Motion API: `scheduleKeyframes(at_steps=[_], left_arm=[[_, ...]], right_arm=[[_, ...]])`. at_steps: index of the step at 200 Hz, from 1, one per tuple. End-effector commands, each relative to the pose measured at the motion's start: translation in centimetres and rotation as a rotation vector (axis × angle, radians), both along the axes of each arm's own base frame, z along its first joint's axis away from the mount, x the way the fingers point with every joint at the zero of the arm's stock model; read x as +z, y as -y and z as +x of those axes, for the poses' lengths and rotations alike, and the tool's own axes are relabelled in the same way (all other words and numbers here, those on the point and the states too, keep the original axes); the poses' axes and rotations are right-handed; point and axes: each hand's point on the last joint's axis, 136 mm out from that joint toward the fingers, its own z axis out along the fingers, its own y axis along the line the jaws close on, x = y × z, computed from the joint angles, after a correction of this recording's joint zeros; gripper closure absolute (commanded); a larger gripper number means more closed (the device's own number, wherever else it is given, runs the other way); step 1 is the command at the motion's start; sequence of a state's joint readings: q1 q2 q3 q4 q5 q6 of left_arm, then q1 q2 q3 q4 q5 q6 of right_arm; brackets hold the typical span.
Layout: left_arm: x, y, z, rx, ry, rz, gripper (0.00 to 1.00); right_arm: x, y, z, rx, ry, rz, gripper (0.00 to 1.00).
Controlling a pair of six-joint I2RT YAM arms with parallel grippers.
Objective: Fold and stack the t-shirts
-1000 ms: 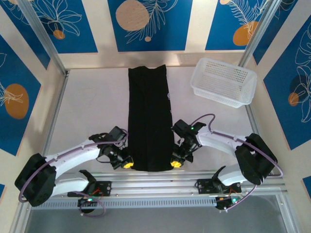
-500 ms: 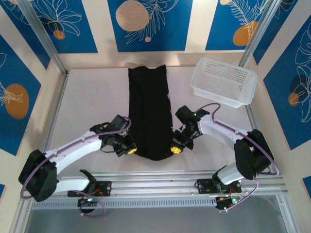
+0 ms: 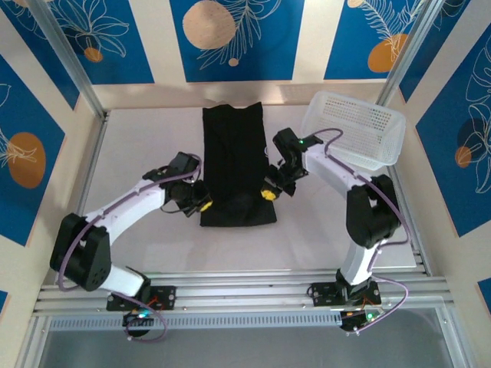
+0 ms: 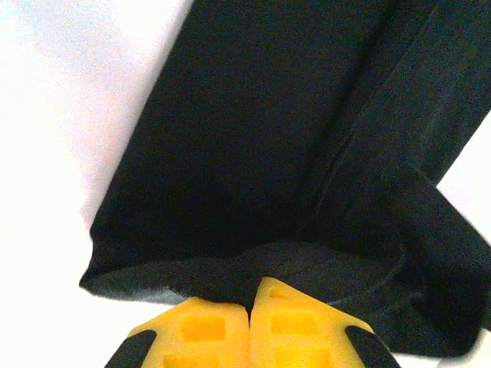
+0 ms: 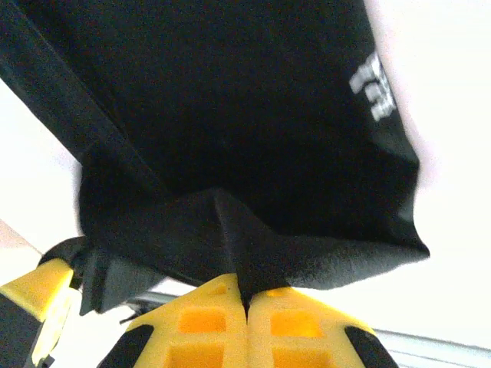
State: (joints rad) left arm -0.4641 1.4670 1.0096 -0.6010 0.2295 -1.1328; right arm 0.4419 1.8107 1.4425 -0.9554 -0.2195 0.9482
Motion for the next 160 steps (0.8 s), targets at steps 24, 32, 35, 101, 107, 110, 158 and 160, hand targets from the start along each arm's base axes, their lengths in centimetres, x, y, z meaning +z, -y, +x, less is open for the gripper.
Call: scheduleKeyframes(at_steps=[24,32,35,101,107,110,158,160], left_arm=[[0.5,-0.8,7.1,0.008,0.067,0.011,1.00],[0.3,-0.7,8.3,0.008,0.068,0.008,1.00],[0.2,-0.7,8.7,0.006,0.070,0.007,1.00],[-1.7,-1.6,14.8,0.034,0.054,0.029,1.00],[-1.8,-1.7,15.1,0.036,0.053,0.030,1.00],[-1.8,-1.7,15.3,0.038,0.053,0.031,1.00],[-2.5,-2.2,17.5,0.044,0.054,0.027,1.00],[-2.6,-2.2,17.7,0.042,0.055,0.025,1.00]], right_arm=[[-0.2,0.4,6.1,-0.019,0.034,-0.040,1.00],[-0.5,0.4,7.1,-0.025,0.038,-0.044,1.00],[-0.6,0.5,7.5,-0.028,0.038,-0.048,1.00],[-2.7,0.7,13.8,-0.074,0.053,-0.059,1.00],[-2.9,0.7,14.1,-0.078,0.051,-0.059,1.00],[-3.0,0.7,14.4,-0.078,0.053,-0.059,1.00],[-4.3,1.0,16.4,-0.102,0.043,-0.069,1.00],[-4.4,1.1,16.5,-0.104,0.042,-0.069,1.00]])
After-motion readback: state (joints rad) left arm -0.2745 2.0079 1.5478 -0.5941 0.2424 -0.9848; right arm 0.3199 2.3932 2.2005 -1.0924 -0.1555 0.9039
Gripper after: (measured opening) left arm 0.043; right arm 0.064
